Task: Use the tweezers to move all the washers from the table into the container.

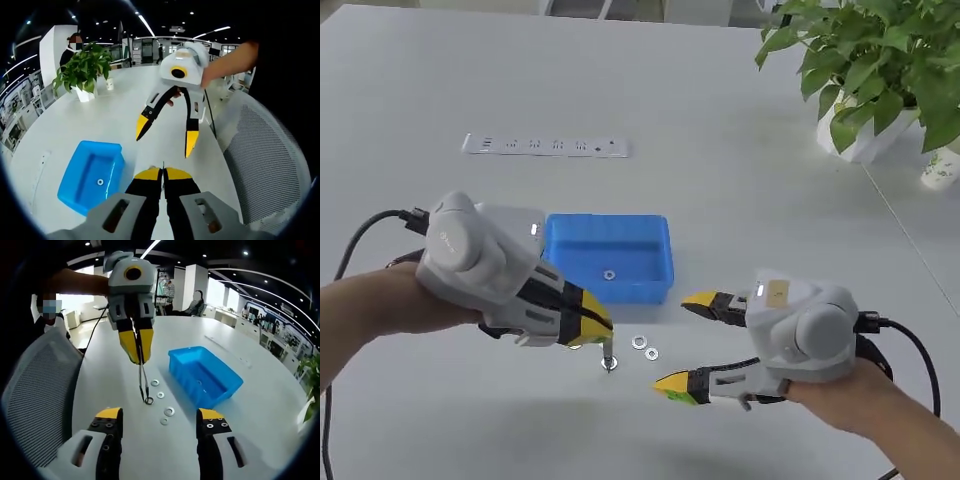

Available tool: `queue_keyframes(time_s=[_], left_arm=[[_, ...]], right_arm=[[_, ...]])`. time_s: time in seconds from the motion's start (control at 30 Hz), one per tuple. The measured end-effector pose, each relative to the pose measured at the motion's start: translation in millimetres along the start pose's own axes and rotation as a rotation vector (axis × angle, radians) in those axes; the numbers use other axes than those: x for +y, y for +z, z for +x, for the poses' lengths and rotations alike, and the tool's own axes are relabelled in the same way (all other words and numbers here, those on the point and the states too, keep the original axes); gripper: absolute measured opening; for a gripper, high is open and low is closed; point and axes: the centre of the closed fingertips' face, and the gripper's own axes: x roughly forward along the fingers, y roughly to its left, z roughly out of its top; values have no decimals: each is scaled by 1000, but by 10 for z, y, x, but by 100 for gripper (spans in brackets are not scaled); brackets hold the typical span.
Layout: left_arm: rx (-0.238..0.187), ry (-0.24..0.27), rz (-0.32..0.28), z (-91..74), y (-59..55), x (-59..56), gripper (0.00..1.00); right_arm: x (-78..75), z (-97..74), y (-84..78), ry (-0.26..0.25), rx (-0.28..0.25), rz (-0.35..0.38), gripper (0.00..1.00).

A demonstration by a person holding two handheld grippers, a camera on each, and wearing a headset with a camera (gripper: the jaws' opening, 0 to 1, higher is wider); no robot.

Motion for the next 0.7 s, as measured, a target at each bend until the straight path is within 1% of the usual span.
queue_keyframes(time_s=[0.13,0.3,0.43,0.7], left_arm=[[-1,-2,-2,5,3,4,5],[0,-8,-4,13,9,15,5],[4,-12,-5,16,11,25,5],[7,-21,-8,17,9,25,5]], right_arm=[[38,73,22,32,6,-25,54],[84,189,69,67,5,-54,50],[149,290,92,113,7,-74,43],[215,447,153,165,9,-112,31]])
